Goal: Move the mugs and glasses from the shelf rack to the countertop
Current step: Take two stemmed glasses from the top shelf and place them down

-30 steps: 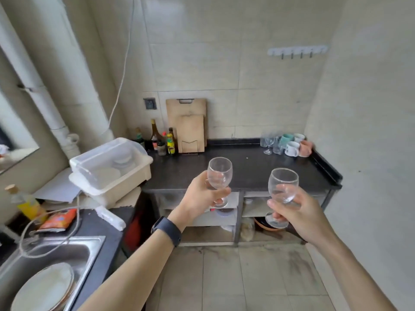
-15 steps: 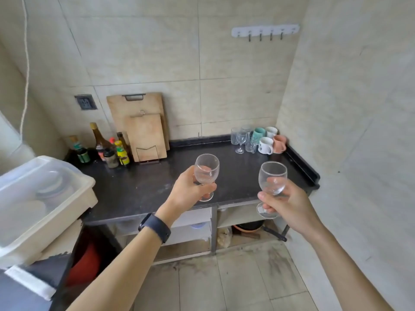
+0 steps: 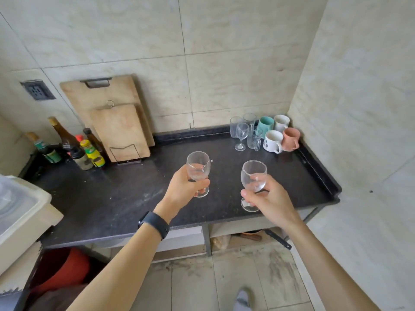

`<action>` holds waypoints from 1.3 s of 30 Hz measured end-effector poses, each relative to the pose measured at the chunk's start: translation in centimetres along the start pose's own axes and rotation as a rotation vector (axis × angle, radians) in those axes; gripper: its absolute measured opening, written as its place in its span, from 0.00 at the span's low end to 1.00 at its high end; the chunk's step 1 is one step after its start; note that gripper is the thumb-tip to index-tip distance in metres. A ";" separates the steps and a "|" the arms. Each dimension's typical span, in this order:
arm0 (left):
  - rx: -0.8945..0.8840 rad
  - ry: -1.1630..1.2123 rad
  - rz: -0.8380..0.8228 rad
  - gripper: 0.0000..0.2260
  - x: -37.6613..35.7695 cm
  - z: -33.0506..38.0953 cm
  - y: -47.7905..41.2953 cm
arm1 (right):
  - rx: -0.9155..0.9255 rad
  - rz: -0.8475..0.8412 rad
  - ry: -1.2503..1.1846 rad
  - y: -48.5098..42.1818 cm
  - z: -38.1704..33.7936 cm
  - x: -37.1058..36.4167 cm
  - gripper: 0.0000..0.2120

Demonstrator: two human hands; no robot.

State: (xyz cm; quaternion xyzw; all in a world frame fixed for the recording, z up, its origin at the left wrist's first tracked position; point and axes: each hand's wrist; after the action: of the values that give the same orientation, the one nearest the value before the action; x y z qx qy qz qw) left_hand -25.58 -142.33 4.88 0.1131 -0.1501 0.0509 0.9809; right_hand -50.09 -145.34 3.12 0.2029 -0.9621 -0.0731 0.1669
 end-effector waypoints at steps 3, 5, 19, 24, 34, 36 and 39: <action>0.056 -0.006 0.015 0.17 -1.2 -0.7 -3.8 | -0.013 -0.020 -0.008 -4.4 0.9 1.2 0.22; 0.097 -0.004 0.005 0.15 -1.7 -1.5 -6.2 | -0.040 -0.028 -0.023 -7.0 1.3 1.6 0.20; 0.352 -0.032 -0.100 0.17 -3.6 -11.0 -20.2 | -0.341 -0.112 0.080 -22.0 7.3 -0.4 0.22; 0.394 -0.071 -0.114 0.17 -3.0 -13.0 -25.2 | -0.424 -0.105 0.111 -26.7 8.9 -1.9 0.27; 0.387 -0.003 0.011 0.25 -2.5 -13.2 -36.6 | -0.381 -0.038 0.075 -39.3 9.4 -2.4 0.27; 0.357 0.012 0.040 0.24 -2.3 -12.8 -39.4 | -0.341 -0.032 0.091 -42.3 9.4 -2.8 0.28; 0.327 0.003 0.067 0.25 -1.9 -12.5 -43.5 | -0.271 -0.025 0.093 -46.6 9.5 -3.6 0.27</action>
State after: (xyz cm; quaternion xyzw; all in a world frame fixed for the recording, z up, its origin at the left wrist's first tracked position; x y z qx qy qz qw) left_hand -17.99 -181.64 -16.27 0.2662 -0.1420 0.1077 0.9473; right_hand -33.27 -185.46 -16.55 0.1937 -0.9319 -0.1952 0.2365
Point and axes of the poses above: each hand's wrist, its own y-axis away from the middle knuckle, its own x-axis out of the back of the hand, z = x × y, and after that the axes turned 9 degrees about -z, right-handed
